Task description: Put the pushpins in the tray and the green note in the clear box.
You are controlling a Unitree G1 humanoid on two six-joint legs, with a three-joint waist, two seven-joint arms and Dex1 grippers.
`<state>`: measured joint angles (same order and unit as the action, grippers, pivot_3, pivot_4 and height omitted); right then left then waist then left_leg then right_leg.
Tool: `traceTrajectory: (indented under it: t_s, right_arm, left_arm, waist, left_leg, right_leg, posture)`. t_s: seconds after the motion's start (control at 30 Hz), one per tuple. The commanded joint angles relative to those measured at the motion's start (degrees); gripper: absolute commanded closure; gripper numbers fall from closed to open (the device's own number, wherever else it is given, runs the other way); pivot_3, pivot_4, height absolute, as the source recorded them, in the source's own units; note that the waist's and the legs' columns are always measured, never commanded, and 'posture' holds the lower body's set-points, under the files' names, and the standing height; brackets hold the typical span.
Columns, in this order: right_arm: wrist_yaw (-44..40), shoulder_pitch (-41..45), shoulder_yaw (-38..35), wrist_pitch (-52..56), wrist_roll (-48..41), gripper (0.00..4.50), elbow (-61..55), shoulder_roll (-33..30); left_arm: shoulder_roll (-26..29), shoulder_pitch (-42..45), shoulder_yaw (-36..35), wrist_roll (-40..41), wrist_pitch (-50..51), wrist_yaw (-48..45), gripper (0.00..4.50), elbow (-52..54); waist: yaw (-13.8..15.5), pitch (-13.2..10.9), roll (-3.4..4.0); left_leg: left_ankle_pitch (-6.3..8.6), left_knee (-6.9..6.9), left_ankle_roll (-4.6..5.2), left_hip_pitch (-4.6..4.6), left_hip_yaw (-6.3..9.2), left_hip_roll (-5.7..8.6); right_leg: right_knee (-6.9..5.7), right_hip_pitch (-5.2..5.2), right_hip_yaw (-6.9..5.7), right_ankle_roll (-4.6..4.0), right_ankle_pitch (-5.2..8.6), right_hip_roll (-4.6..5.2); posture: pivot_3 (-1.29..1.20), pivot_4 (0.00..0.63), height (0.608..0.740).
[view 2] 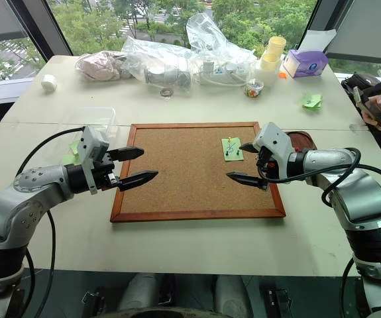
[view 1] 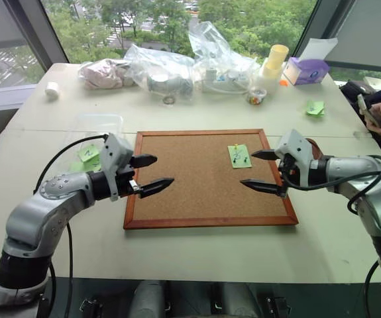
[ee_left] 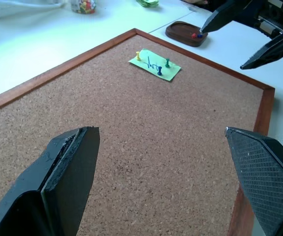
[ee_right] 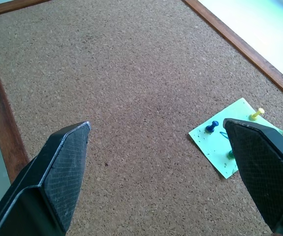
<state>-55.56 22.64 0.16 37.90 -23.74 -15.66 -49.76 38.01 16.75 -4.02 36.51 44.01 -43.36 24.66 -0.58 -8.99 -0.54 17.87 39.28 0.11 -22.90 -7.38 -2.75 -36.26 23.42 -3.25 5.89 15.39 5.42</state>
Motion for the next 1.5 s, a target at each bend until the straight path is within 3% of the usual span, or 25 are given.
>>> traceTrajectory:
  t_s: [0.03, 0.13, 0.23, 0.47, 0.63, 0.87, 1.07, 1.33, 1.43, 1.5]
  right_arm:
    - [0.13, 0.63, -1.16, -1.18, -0.20, 0.00, -1.18, 0.13]
    - [0.20, 0.78, -1.06, -1.27, -0.13, 0.00, -1.09, 0.26]
    - [0.36, 1.03, -0.81, -1.37, -0.05, 0.00, -0.98, 0.53]
    - [2.68, 2.39, -0.52, -2.04, 0.71, 0.00, 0.95, 3.34]
    - [7.10, 5.96, 0.14, -1.66, 3.18, 0.00, 6.15, 6.70]
    - [17.05, 14.81, 3.18, 0.00, 9.91, 0.00, 19.12, 14.03]
    - [24.12, 21.62, 3.40, 0.29, 13.54, 0.00, 30.78, 21.14]
    - [24.57, 23.01, 5.14, -4.04, 17.30, 0.00, 37.99, 24.10]
    - [24.09, 22.10, 5.48, -4.86, 17.76, 0.83, 38.15, 24.33]
    - [23.82, 21.64, 5.55, -5.15, 17.94, 1.83, 38.32, 24.56]
  left_arm:
    - [-0.57, 1.94, 1.74, -1.54, -2.35, -0.38, 0.03, -0.24]
    - [-1.44, 3.18, 4.04, -3.59, -4.04, -0.45, 0.03, -1.49]
    - [-3.46, 5.56, 6.38, -7.03, -7.16, 0.46, 0.86, -4.91]
    - [-9.21, 11.44, 13.10, -14.13, -14.18, -0.96, 4.35, -15.84]
    - [-14.00, 14.27, 17.43, -18.69, -18.88, -2.18, 4.44, -25.23]
    - [-15.75, 12.57, 20.09, -24.19, -23.11, -3.05, 4.44, -33.47]
    - [-16.44, 10.05, 20.12, -24.90, -23.32, -2.57, 4.44, -33.85]
    - [-16.62, 7.46, 18.44, -24.71, -22.37, -1.14, 4.44, -31.54]
    - [-16.59, 7.05, 18.20, -24.87, -22.18, -0.86, 4.50, -31.13]
    - [-16.63, 6.92, 18.08, -24.90, -22.00, -0.74, 4.50, -30.91]
  waist:
    - [0.06, 0.00, 0.00]
    - [0.07, 0.00, 0.00]
    - [0.09, 0.00, 0.00]
    - [0.13, 0.00, 0.00]
    - [0.10, 0.00, 0.00]
    - [-0.13, 0.01, 0.00]
    - [-0.22, 0.05, 0.08]
    - [-0.47, 0.06, 0.11]
    - [-0.64, 0.08, 0.13]
    - [-0.64, 0.08, 0.14]
  left_leg:
    - [0.00, 0.00, 0.00, 0.00, 0.00, 0.00]
    - [0.00, 0.00, 0.00, 0.00, -0.01, 0.01]
    - [0.00, 0.00, 0.00, 0.00, -0.03, 0.02]
    - [0.00, 0.02, 0.00, 0.00, -0.13, 0.04]
    - [0.00, 0.05, 0.00, -0.01, -0.16, 0.05]
    - [-0.02, 0.05, -0.03, 0.01, -0.21, 0.01]
    - [-0.03, 0.05, -0.04, 0.04, -0.22, -0.01]
    - [-0.03, 0.05, -0.04, 0.05, -0.23, -0.02]
    - [-0.03, 0.04, -0.04, 0.08, -0.24, -0.05]
    - [-0.04, 0.02, -0.06, 0.12, -0.25, -0.05]
  right_leg:
    - [0.00, 0.00, 0.00, 0.00, 0.00, 0.00]
    - [0.00, -0.01, 0.00, 0.00, 0.00, 0.00]
    - [0.00, -0.01, 0.00, 0.00, 0.00, -0.01]
    - [0.00, -0.02, -0.01, 0.00, 0.00, -0.02]
    - [0.00, -0.02, -0.02, 0.01, 0.00, -0.04]
    - [-0.07, 0.02, -0.01, 0.00, 0.00, -0.08]
    - [-0.12, 0.00, 0.00, 0.00, 0.00, -0.07]
    - [-0.13, 0.00, 0.00, 0.00, 0.00, -0.07]
    - [-0.14, 0.00, 0.01, 0.00, 0.00, -0.07]
    - [-0.15, 0.00, 0.01, 0.00, 0.00, -0.08]
  posture:
    - [0.00, 0.150, 0.740]
    - [0.00, 0.150, 0.740]
    - [0.00, 0.150, 0.740]
    - [0.00, 0.150, 0.740]
    - [0.00, 0.150, 0.740]
    - [0.00, 0.150, 0.740]
    - [0.00, 0.150, 0.740]
    - [0.00, 0.150, 0.740]
    - [0.00, 0.150, 0.740]
    - [0.00, 0.150, 0.740]
